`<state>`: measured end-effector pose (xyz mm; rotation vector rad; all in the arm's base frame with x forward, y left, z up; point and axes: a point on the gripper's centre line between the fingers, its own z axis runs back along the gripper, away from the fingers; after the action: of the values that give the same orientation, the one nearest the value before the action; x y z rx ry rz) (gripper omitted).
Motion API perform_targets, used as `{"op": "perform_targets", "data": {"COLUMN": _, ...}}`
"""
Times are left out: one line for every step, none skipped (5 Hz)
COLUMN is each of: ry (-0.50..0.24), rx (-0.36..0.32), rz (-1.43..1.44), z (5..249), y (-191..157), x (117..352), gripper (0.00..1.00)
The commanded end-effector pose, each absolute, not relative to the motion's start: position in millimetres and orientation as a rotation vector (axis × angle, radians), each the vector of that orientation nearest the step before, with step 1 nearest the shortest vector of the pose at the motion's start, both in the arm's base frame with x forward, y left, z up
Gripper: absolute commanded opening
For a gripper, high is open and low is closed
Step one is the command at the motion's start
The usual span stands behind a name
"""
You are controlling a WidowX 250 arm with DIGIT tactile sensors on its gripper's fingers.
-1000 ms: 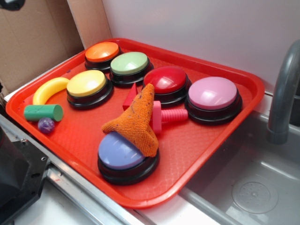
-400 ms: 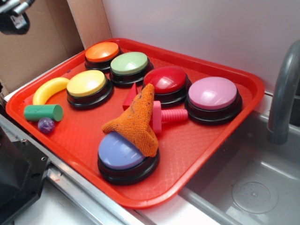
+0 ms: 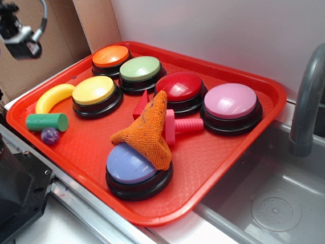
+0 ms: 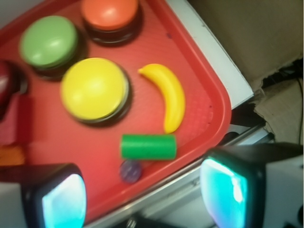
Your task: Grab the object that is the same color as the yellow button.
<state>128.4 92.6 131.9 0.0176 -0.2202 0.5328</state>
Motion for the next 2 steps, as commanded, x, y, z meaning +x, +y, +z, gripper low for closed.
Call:
{"op": "perform_targets", "data": {"ry": -0.305, "rx": -0.006, "rz": 0.591, "z": 95.6, "y": 129.4, "x": 138.6, "gripper": 1.0}}
{"op": "perform_targets", "data": {"ry": -0.331, "rx": -0.033, "rz": 0.593, "z": 76.8, "y": 136.9, "x": 143.9, "gripper": 1.0}}
